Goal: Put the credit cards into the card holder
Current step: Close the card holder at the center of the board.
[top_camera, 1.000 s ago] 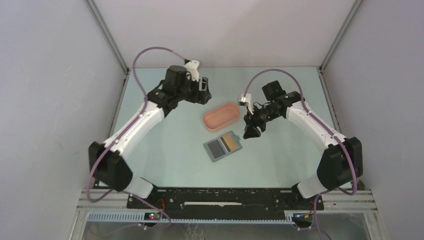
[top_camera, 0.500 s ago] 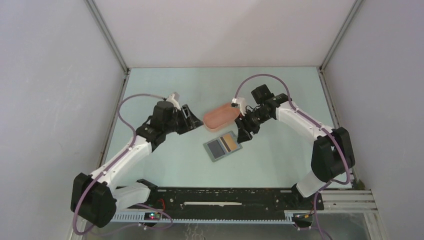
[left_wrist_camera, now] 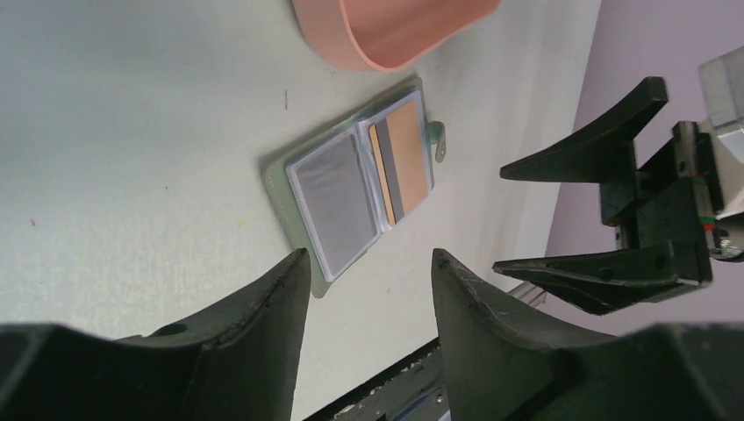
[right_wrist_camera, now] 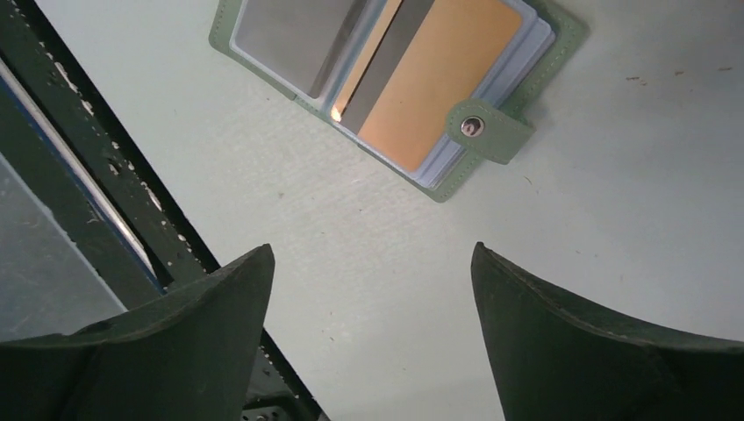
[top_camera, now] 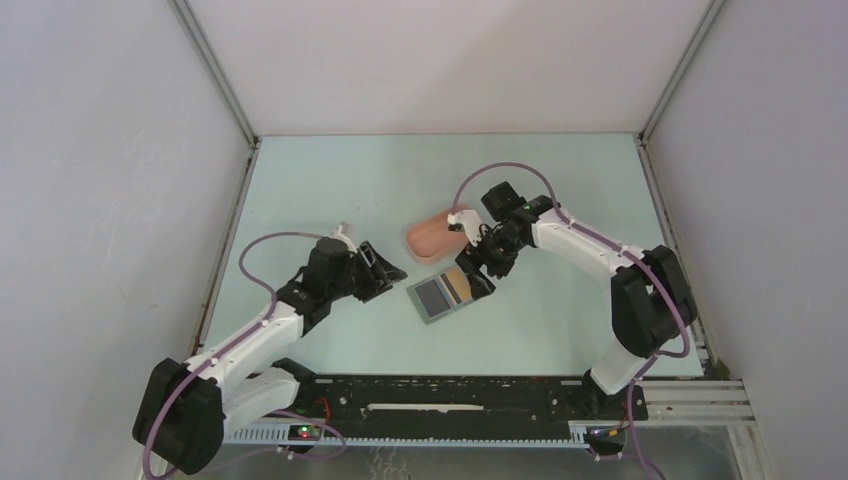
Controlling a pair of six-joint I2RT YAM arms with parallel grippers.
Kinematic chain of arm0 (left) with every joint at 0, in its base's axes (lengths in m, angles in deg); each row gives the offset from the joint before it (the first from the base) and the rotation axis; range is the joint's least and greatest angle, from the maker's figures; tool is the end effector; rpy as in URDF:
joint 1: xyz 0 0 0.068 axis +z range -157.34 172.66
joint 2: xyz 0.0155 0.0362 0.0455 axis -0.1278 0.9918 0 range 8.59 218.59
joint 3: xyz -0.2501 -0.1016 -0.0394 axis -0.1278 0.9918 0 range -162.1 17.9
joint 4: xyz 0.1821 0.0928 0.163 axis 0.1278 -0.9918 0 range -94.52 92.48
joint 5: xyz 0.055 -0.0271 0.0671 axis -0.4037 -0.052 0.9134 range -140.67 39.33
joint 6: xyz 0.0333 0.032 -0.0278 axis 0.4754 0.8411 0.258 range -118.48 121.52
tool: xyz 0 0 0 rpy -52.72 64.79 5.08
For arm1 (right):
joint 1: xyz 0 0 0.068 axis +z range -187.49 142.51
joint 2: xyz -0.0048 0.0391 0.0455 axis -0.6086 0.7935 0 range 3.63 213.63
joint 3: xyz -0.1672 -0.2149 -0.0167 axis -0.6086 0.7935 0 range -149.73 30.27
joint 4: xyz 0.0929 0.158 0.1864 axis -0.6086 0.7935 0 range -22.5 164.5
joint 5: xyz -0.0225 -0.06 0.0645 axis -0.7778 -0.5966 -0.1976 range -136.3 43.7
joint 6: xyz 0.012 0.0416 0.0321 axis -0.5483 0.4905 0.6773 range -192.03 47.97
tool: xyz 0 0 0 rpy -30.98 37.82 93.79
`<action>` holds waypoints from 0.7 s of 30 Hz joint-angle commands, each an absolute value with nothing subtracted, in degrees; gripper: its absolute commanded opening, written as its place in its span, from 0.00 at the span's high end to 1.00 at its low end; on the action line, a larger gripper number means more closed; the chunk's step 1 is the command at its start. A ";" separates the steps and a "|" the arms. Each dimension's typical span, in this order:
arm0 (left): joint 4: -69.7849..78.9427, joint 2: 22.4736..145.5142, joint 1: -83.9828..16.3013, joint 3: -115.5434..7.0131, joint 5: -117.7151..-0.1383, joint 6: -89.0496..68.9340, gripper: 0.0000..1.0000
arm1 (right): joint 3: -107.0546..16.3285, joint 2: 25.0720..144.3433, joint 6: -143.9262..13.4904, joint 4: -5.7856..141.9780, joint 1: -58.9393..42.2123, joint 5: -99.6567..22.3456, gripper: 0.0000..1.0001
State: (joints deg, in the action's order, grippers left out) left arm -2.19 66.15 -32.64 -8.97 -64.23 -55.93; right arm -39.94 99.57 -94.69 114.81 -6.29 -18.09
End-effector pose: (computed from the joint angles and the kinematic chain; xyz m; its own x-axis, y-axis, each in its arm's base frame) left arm 0.1847 -0.0966 0.2001 -0.7774 -0.5389 -0.3244 -0.1243 0.6373 -0.7605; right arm 0.2691 0.1827 0.2230 -0.5338 -0.7201 -0.4432 -0.8452 0.4389 0.3049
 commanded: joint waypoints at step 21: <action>16.99 72.87 -41.24 -0.61 -57.00 -64.65 0.42 | -29.44 95.97 -72.30 94.97 -11.75 -10.08 0.23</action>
